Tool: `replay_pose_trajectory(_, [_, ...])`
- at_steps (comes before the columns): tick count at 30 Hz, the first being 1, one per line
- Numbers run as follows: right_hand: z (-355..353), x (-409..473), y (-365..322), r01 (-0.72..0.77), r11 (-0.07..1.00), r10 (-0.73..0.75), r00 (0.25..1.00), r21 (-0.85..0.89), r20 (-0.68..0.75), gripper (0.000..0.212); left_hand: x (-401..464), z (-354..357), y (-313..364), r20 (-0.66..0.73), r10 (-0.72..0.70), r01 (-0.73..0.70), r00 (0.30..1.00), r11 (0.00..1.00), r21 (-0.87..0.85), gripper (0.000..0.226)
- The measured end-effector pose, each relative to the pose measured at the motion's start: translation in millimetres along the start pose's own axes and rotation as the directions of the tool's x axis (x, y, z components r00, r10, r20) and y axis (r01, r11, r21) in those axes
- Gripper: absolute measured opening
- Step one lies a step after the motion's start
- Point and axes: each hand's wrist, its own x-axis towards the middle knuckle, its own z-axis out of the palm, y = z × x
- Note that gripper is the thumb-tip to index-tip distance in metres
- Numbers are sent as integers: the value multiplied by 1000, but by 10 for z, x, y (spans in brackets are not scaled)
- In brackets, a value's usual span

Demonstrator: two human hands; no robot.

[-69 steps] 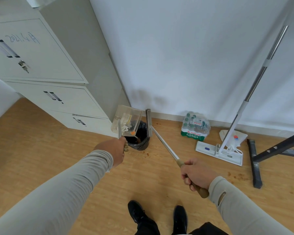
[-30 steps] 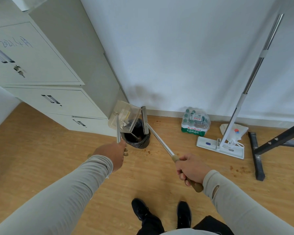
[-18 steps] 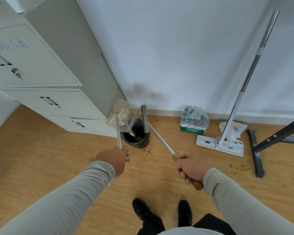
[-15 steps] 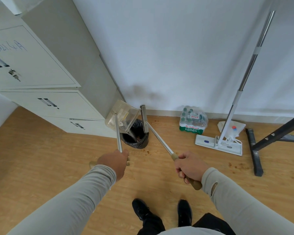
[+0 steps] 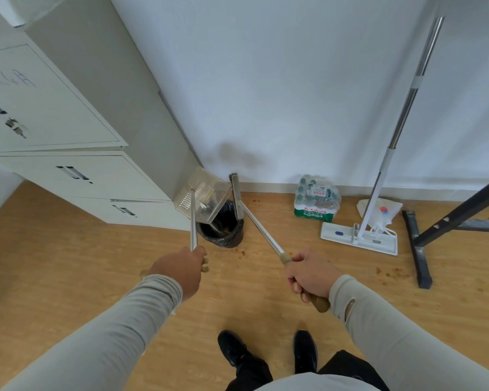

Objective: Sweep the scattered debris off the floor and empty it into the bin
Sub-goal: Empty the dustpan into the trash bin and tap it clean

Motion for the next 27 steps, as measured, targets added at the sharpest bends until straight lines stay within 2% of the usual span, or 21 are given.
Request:
replay_pose_trajectory(4, [-27,-1,22,-1,1000,1,1000,15,-3,27,-25,-13,28,-13,7,-7,1000,999,36,33])
replay_pose_trajectory(8, [-37,20,75,27,999,-27,999,-18,-26,23,-105,89,55,14,12,-13,1000,996,94,38])
replay_pose_trajectory(19, [-64,97,101,7,1000,-7,1000,-19,-27,23,-134,154,-57,-5,57,-57,998,994,90,35])
replay_pose_trajectory(27, [-121,121,75,6,999,-7,999,-34,-33,23,-146,151,-136,-75,56,-53,996,998,37,38])
